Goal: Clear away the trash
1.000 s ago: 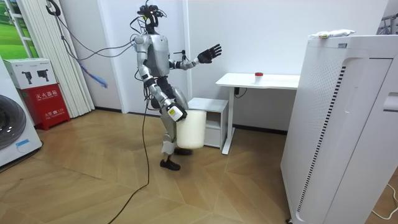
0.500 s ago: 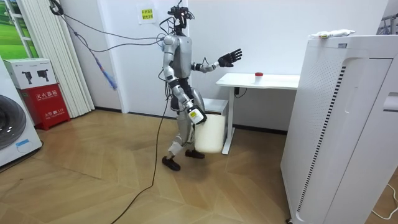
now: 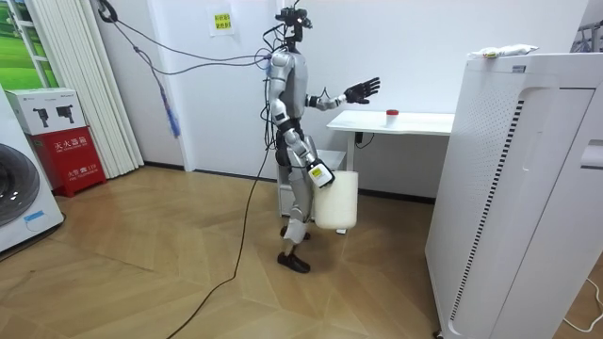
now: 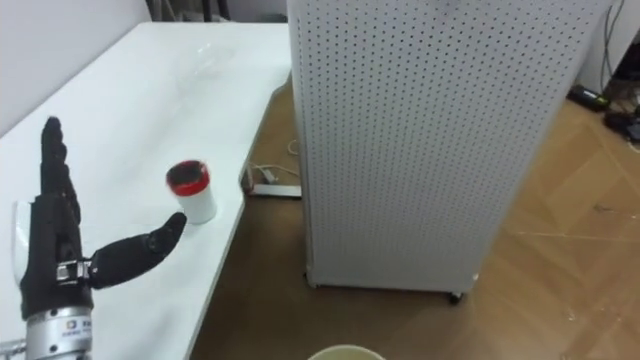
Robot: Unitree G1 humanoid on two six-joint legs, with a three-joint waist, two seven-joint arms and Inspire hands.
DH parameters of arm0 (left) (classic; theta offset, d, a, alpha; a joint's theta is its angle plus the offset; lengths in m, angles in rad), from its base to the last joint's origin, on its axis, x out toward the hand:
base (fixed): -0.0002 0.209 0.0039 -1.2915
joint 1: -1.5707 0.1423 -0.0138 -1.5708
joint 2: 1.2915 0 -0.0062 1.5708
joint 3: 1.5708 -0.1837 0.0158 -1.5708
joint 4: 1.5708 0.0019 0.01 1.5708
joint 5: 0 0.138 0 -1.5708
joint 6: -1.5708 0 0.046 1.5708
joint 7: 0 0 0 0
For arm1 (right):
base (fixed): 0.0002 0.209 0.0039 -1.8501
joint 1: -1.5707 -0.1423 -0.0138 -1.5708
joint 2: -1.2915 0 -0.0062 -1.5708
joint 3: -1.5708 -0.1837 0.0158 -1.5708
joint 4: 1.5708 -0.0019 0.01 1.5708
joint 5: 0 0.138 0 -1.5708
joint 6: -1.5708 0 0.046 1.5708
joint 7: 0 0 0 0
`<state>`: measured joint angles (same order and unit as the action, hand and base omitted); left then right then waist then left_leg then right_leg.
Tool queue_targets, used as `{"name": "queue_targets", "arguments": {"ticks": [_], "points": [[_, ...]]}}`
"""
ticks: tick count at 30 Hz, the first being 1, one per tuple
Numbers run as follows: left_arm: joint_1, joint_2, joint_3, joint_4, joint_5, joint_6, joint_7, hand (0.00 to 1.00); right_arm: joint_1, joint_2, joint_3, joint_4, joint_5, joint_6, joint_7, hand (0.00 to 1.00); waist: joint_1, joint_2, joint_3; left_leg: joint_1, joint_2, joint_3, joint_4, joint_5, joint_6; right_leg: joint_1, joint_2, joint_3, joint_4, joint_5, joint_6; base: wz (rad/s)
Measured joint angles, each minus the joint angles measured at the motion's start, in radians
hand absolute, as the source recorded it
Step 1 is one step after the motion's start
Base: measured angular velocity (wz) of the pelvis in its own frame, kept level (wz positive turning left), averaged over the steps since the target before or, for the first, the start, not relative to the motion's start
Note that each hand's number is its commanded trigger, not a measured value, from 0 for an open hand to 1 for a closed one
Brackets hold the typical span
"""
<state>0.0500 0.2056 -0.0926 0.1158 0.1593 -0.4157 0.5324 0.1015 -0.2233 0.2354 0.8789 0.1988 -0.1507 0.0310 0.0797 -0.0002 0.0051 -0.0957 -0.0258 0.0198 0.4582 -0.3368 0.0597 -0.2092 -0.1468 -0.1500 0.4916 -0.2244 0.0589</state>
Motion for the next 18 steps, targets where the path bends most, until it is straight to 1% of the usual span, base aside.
{"name": "queue_targets", "arguments": {"ticks": [2,3,4,5,8,9,10,11,12,13,14,15,16,17,18], "points": [[0.007,0.0,-0.004,0.002,0.0,0.003,0.0,0.0,-0.009,0.009,0.0,0.016,-0.006,0.0,0.006,1.0,-0.003,-0.004,0.0022,0.044,0.028,0.005,-0.05,0.009,-0.016,0.069,0.034,-0.018,-0.076,0.011,-0.013,0.05],[0.015,0.0,-0.004,0.002,0.002,0.006,0.002,0.0,-0.007,0.009,0.0,0.016,-0.005,0.0,0.01,1.0,-0.006,-0.006,0.0024,0.063,0.038,0.007,-0.064,0.012,-0.021,0.095,0.046,-0.024,-0.099,0.011,-0.014,0.09],[0.016,0.0,-0.005,0.002,0.006,0.011,0.003,0.0,-0.007,0.007,-0.001,0.016,-0.005,0.0,0.013,1.0,-0.006,-0.007,0.0031,0.072,0.04,0.007,-0.071,0.013,-0.023,0.103,0.05,-0.026,-0.105,0.011,-0.014,0.07],[0.019,0.001,-0.007,0.002,0.009,0.019,0.004,0.0,-0.005,0.005,-0.002,0.012,-0.007,0.0,0.016,1.0,-0.01,-0.007,0.0017,0.084,0.046,0.007,-0.087,0.015,-0.025,0.11,0.059,-0.029,-0.118,0.011,-0.014,0.03],[0.022,0.003,-0.01,0.002,0.0,0.033,0.004,0.0,-0.005,0.005,-0.001,0.001,-0.008,0.0,0.017,1.0,-0.017,-0.006,0.0028,0.105,0.046,0.009,-0.117,0.023,-0.039,0.127,0.062,-0.025,-0.147,0.012,-0.015,0.02],[0.024,0.004,-0.01,0.002,-0.022,0.038,0.004,0.0,-0.005,0.006,0.002,-0.006,-0.009,0.0,0.018,1.0,-0.018,-0.007,0.0033,0.099,0.045,0.02,-0.096,0.024,-0.041,0.145,0.057,-0.001,-0.169,0.014,-0.014,-0.04],[0.026,0.006,-0.01,0.003,-0.037,0.039,0.003,0.0,-0.006,0.006,0.007,-0.009,-0.009,0.0,0.018,1.0,-0.016,-0.011,0.0057,0.082,0.044,0.032,-0.054,0.026,-0.045,0.159,0.054,0.019,-0.186,0.018,-0.012,0.12],[0.03,0.007,-0.012,0.003,-0.062,0.04,-0.003,0.0,-0.003,0.009,0.007,-0.013,-0.008,0.0,0.023,1.0,-0.029,-0.033,0.0152,0.03,0.038,0.037,-0.017,0.028,-0.067,0.176,0.042,0.084,-0.208,0.022,-0.006,0.5],[0.021,0.007,-0.03,0.003,-0.069,0.041,-0.005,0.0,-0.004,0.003,0.002,-0.013,-0.006,0.0,0.024,1.0,-0.045,-0.021,0.0087,-0.022,0.048,0.036,-0.095,0.052,-0.047,0.172,0.042,0.135,-0.216,0.021,0.004,0.59],[0.021,0.007,-0.034,0.003,-0.069,0.042,-0.008,0.0,-0.004,0.006,-0.004,-0.011,-0.007,0.005,0.024,1.0,-0.044,-0.031,0.0071,-0.025,0.046,0.059,-0.09,0.075,-0.037,0.165,0.033,0.143,-0.217,0.017,0.013,0.3],[0.026,0.007,-0.042,0.005,-0.071,0.047,-0.007,0.0,-0.004,0.007,-0.003,-0.015,-0.008,0.011,0.026,1.0,-0.026,-0.035,0.0087,-0.016,0.043,0.09,-0.104,0.087,-0.029,0.159,0.026,0.115,-0.223,0.025,0.026,-0.08],[0.027,0.012,-0.047,0.013,-0.071,0.049,-0.008,0.0,-0.002,0.007,0.0,-0.016,-0.009,0.011,0.028,1.0,-0.016,-0.037,0.0092,-0.01,0.041,0.091,-0.108,0.087,-0.029,0.159,0.027,0.098,-0.23,0.028,0.028,-0.32],[0.028,0.018,-0.048,0.04,-0.071,0.054,-0.014,0.0,-0.001,0.005,0.004,-0.023,-0.014,0.013,0.038,1.0,0.0,-0.038,0.0087,0.005,0.037,0.09,-0.114,0.087,-0.029,0.17,0.026,0.066,-0.243,0.033,0.028,-0.33],[0.028,0.021,-0.049,0.056,-0.078,0.069,-0.017,0.0,-0.001,0.004,0.011,-0.036,-0.016,0.014,0.045,1.0,0.007,-0.034,0.0105,0.018,0.036,0.084,-0.119,0.087,-0.029,0.182,0.026,0.048,-0.257,0.042,0.028,-0.28],[0.028,0.021,-0.049,0.064,-0.096,0.072,-0.018,0.0,-0.002,0.004,0.016,-0.054,-0.02,0.018,0.048,1.0,0.0,-0.032,0.01,0.026,0.034,0.084,-0.129,0.087,-0.029,0.199,0.026,0.038,-0.278,0.048,0.028,-0.14]]}}
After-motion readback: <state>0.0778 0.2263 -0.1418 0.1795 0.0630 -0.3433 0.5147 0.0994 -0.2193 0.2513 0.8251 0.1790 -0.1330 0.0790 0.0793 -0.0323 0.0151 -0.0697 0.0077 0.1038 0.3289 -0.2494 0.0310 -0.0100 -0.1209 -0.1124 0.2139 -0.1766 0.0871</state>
